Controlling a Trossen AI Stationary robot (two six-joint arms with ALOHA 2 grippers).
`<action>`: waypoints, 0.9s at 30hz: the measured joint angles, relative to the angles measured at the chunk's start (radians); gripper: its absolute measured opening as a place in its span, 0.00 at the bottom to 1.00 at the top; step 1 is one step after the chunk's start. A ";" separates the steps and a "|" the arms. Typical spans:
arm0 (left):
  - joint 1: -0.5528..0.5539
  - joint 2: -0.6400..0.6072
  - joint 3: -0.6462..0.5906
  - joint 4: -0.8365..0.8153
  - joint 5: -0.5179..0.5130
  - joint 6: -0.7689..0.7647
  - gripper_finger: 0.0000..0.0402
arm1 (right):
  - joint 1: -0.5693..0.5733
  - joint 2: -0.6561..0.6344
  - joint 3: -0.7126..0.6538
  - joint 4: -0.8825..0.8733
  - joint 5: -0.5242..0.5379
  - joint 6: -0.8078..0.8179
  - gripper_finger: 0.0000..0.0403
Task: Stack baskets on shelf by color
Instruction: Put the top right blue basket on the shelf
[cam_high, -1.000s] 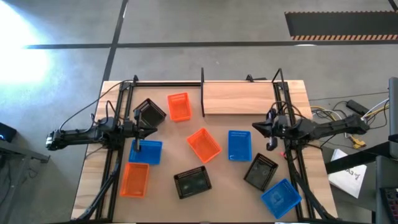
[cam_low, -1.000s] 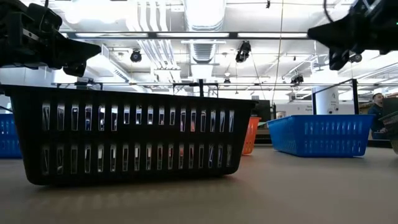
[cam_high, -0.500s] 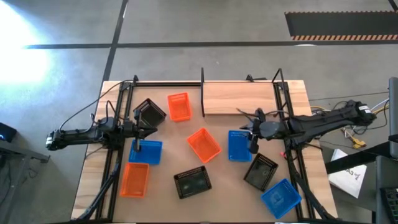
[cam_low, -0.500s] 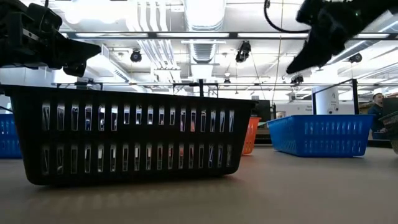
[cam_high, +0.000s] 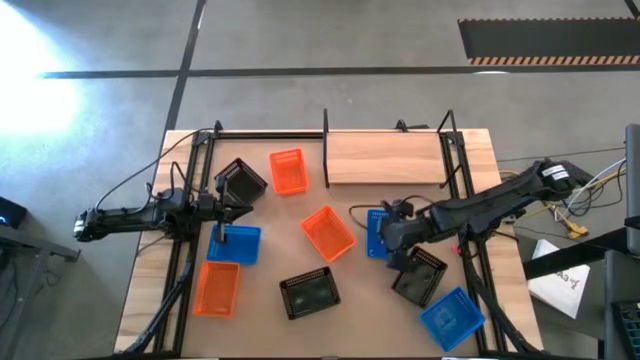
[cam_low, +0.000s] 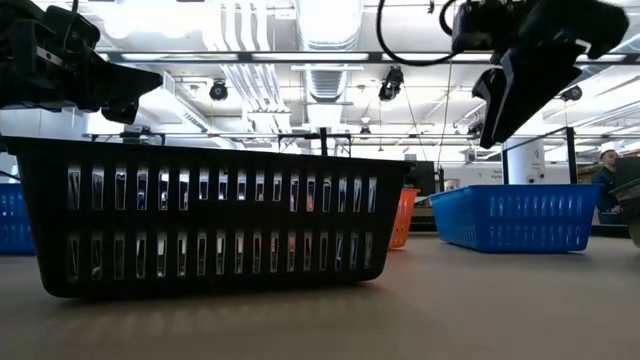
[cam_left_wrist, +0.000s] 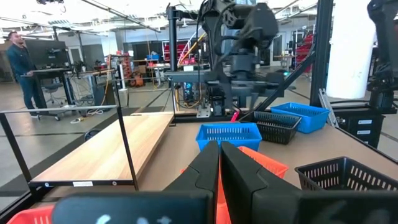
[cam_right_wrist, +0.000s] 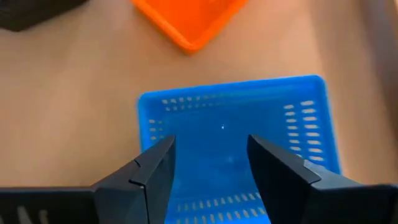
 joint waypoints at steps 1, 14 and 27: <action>0.000 0.000 0.000 0.000 0.000 0.000 0.00 | 0.009 0.018 0.009 0.002 -0.019 0.000 0.48; 0.000 0.000 0.000 0.000 0.000 0.000 0.00 | 0.067 0.189 0.053 -0.053 -0.088 0.097 0.46; 0.000 0.000 0.000 0.000 0.000 0.000 0.00 | 0.067 0.306 0.051 -0.132 -0.049 0.025 0.13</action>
